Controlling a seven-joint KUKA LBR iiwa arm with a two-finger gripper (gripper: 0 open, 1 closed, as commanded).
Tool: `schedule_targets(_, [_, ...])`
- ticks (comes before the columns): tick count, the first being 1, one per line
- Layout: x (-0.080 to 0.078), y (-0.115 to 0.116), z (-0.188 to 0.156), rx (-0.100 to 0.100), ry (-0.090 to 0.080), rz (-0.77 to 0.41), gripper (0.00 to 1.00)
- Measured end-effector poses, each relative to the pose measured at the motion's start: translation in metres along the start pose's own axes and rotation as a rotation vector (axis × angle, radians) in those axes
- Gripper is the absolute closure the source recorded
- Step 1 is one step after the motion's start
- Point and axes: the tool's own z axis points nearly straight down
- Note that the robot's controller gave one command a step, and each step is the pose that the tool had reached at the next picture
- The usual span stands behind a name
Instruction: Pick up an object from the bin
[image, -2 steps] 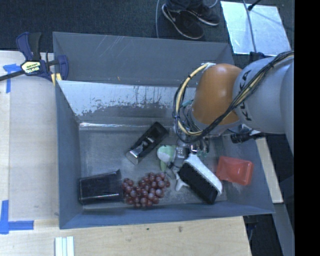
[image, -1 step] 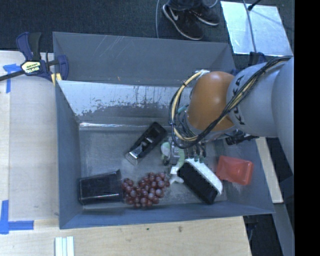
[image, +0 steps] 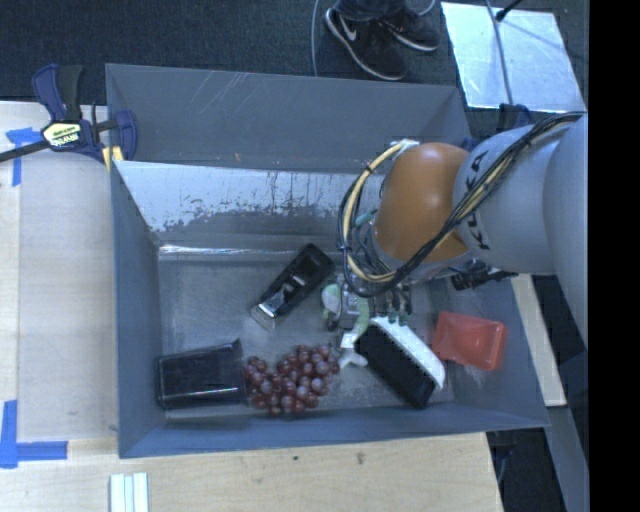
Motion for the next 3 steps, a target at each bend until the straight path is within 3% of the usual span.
schedule_targets(1, [-0.023,0.013,-0.062,0.0,-0.003,-0.036,1.0])
schedule_targets(2, [-0.023,0.013,-0.062,0.0,-0.003,-0.036,1.0])
schedule_targets(3, [-0.016,0.006,-0.146,0.0,-0.007,-0.016,1.0])
